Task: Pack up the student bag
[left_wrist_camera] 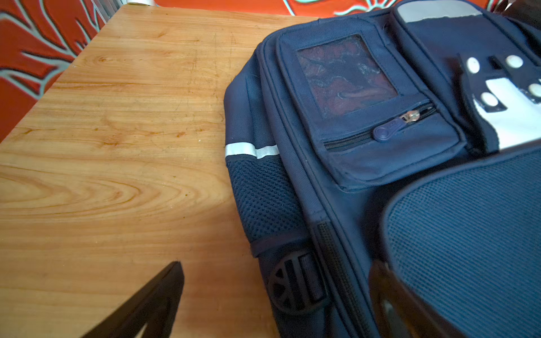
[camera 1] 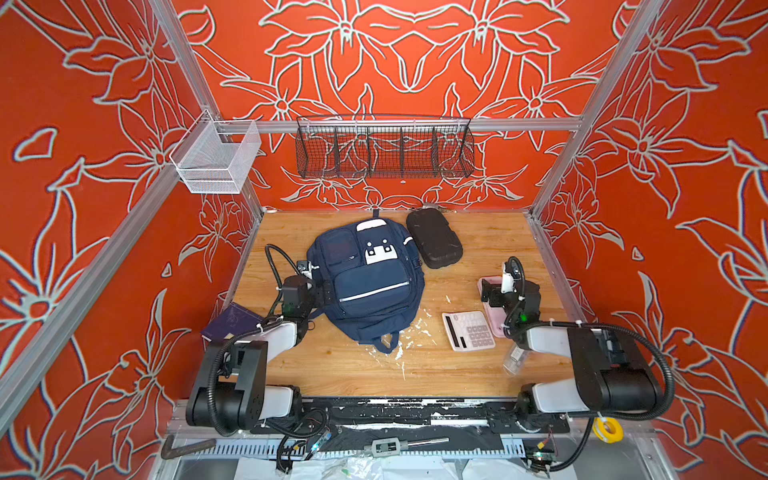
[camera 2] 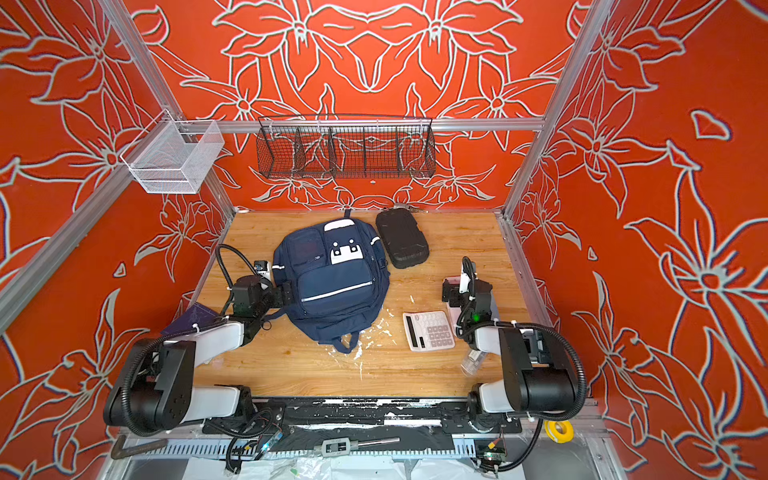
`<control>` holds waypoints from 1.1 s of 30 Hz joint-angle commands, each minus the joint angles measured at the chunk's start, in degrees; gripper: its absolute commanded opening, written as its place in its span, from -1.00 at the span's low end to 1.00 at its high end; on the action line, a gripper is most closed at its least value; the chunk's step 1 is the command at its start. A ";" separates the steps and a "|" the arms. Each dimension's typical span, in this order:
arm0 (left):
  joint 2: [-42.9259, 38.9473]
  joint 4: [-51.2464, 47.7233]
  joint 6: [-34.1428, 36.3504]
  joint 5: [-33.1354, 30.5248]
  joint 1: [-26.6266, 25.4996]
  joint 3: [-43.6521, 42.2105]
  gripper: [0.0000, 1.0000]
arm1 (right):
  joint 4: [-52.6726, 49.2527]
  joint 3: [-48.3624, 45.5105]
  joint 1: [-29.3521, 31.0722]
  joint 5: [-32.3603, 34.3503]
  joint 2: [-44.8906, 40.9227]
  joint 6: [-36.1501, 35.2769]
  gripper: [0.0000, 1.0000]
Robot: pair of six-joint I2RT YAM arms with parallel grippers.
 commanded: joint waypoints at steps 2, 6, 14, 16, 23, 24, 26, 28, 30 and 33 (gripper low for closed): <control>-0.02 -0.07 -0.21 0.20 0.43 0.24 0.95 | -0.62 0.97 0.07 -0.82 -0.35 -0.10 0.94; -0.07 -0.05 -0.21 0.26 0.44 0.22 0.95 | -0.61 0.99 0.08 -0.80 -0.31 -0.15 0.94; 0.02 -0.09 -0.21 0.29 0.43 0.31 0.95 | -0.78 1.07 0.00 -0.80 -0.17 -0.15 0.94; 0.02 -0.15 -0.21 0.28 0.43 0.31 0.95 | -0.78 1.07 0.08 -0.78 -0.17 -0.10 0.94; 0.28 -0.31 -0.21 0.28 0.43 0.49 0.95 | -0.96 1.25 0.07 -0.71 -0.09 -0.04 0.94; 0.29 -0.31 -0.21 0.28 0.43 0.57 0.95 | -0.92 1.21 0.08 -0.71 -0.09 -0.05 0.95; 0.26 -0.24 -0.21 0.28 0.45 0.49 0.95 | -0.47 0.80 0.04 -0.72 -0.49 -0.06 0.94; -0.87 -0.55 -1.12 -2.12 0.26 1.27 0.95 | -3.27 1.55 0.09 0.83 -5.71 0.65 0.95; -3.63 -16.64 -2.73 -5.98 0.01 10.29 0.98 | -21.94 8.10 0.07 4.95 -14.47 3.71 0.94; -4.68 -39.89 -10.05 -6.52 -1.24 26.01 0.90 | -33.05 14.40 -0.01 4.55 -21.37 9.06 0.92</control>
